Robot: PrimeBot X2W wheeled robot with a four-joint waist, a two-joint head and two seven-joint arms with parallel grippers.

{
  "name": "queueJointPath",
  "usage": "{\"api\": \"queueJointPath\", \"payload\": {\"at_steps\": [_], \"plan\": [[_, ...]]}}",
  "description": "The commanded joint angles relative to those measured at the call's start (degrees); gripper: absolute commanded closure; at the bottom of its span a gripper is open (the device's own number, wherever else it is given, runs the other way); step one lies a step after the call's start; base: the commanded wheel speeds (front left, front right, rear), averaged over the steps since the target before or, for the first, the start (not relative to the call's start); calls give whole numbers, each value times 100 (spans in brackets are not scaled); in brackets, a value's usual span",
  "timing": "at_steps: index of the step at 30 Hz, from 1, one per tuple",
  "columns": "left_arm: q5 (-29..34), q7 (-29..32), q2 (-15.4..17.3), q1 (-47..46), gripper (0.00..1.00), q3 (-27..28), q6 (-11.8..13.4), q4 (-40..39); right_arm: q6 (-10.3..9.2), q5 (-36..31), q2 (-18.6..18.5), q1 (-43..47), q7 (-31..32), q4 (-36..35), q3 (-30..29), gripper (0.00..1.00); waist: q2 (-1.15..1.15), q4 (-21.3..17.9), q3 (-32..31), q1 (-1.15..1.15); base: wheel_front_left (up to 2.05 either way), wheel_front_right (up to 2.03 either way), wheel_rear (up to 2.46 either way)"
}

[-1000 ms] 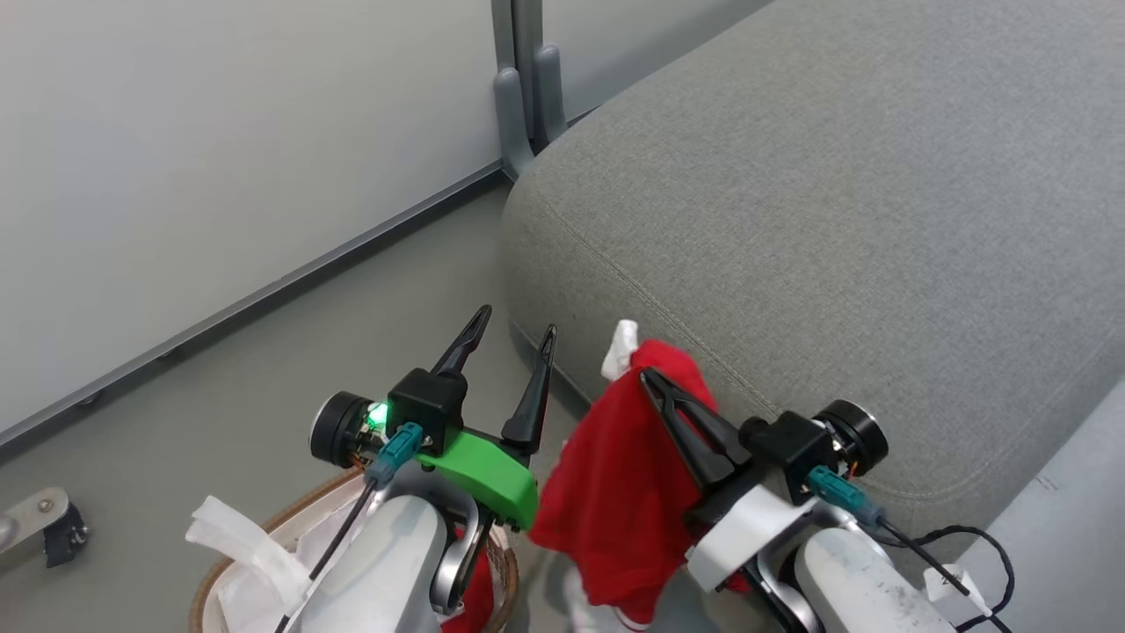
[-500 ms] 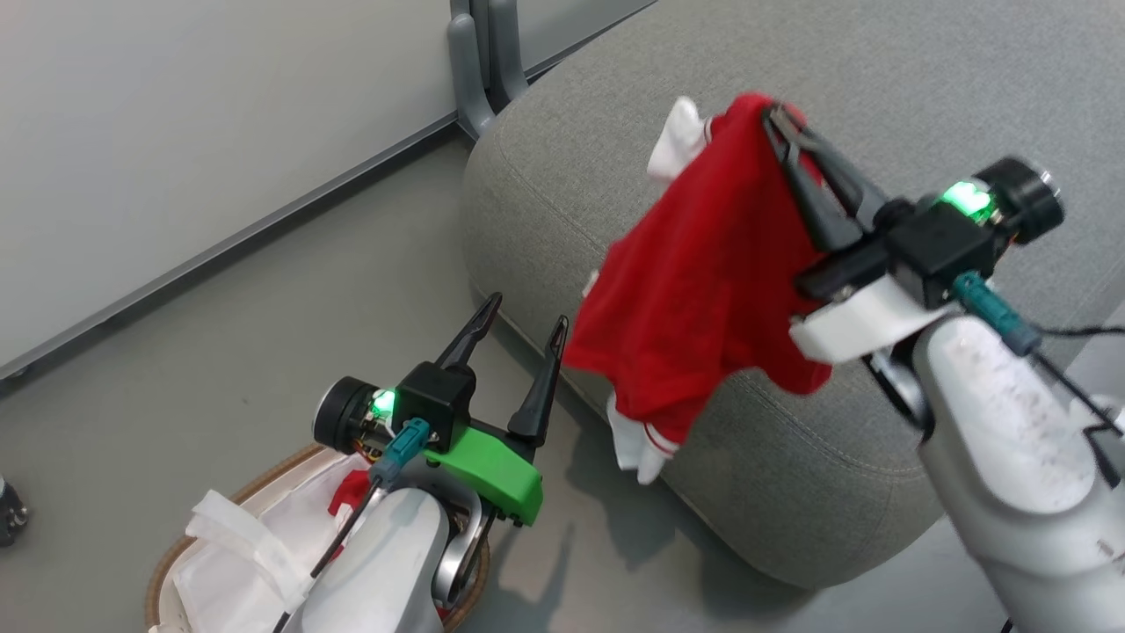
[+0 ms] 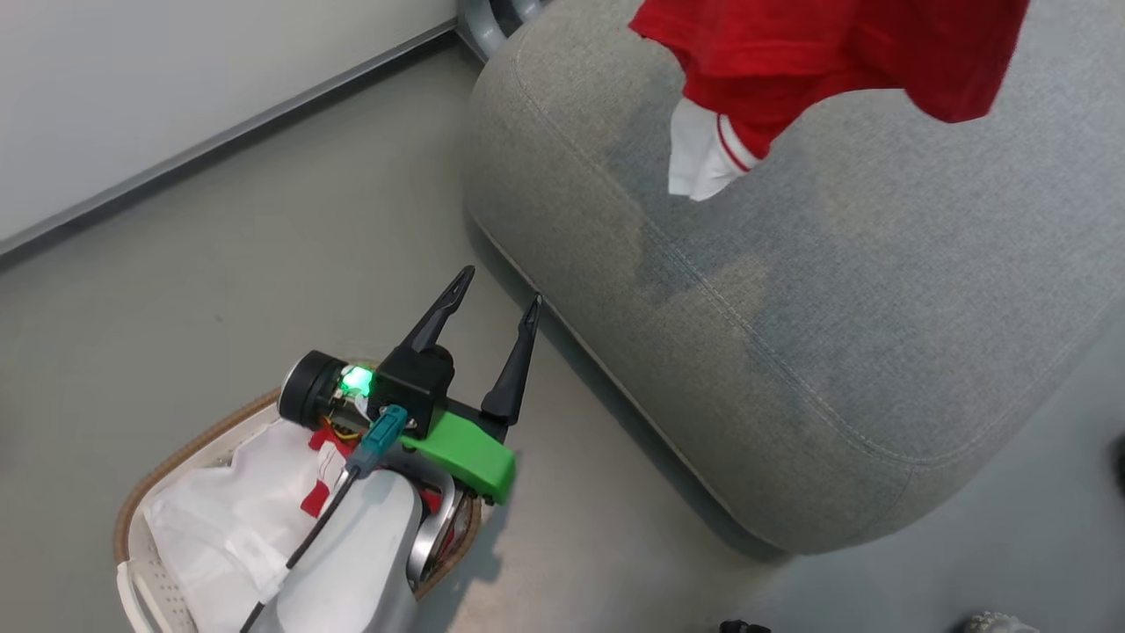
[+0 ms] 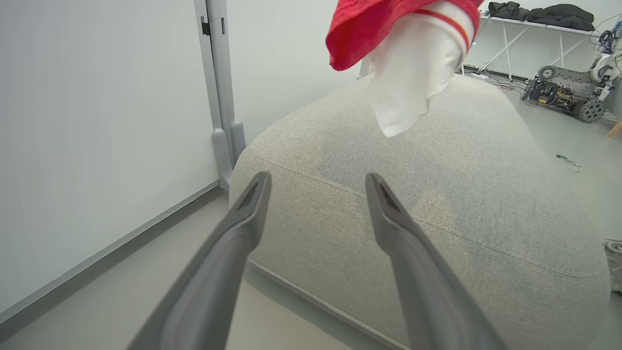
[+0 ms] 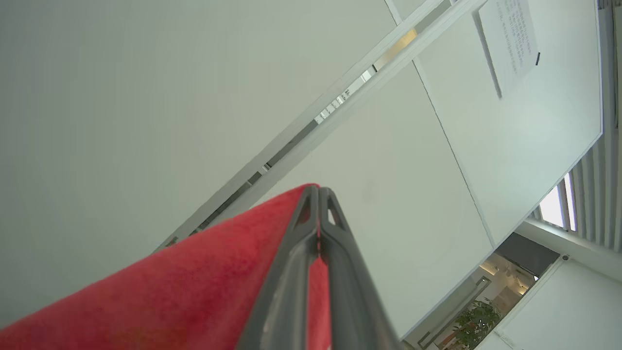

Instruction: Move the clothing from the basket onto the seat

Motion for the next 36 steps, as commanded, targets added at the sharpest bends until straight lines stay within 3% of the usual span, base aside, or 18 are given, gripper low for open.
{"api": "queueJointPath", "payload": {"at_steps": [1, 7, 16, 27, 33, 35, 36], "plan": [[43, 3, 72, -125, 0, -2, -30, -16, -9, -164, -123, -183, -1, 196, 6, 100, 0, 331, 454, -1, 0, 0, 0], [102, 3, 203, -323, 0, -91, -91, -101, -9, -691, -501, -850, -1, 1037, -365, 100, 0, 656, 982, -1, 0, 0, 0], [77, 3, 390, -715, 0, -306, -114, -263, -9, -1122, -691, -1067, 3, 1833, -1399, 100, 0, 1068, 1844, -1, 0, 0, 0], [-53, 3, 593, -1035, 0, -540, -117, -321, -9, -1522, -71, 189, 4, 2503, -2867, 100, 0, 1270, 2406, -1, 0, 0, 0], [-97, 3, 632, -1055, 0, -583, -117, -247, -9, -1669, 420, 1177, 2, 2138, -3755, 100, 0, 1274, 2366, -1, 0, 0, 0], [-119, 3, 609, -1002, 0, -564, -117, -225, -9, -1658, 569, 1554, 1, 1900, -3944, 56, 0, 1254, 2254, -1, 0, 0, 0], [-126, 3, 596, -970, 0, -555, -113, -214, -9, -1659, 638, 1733, 1, 1790, -4000, 21, 0, 1243, 2186, -1, 0, 0, 0]]}}
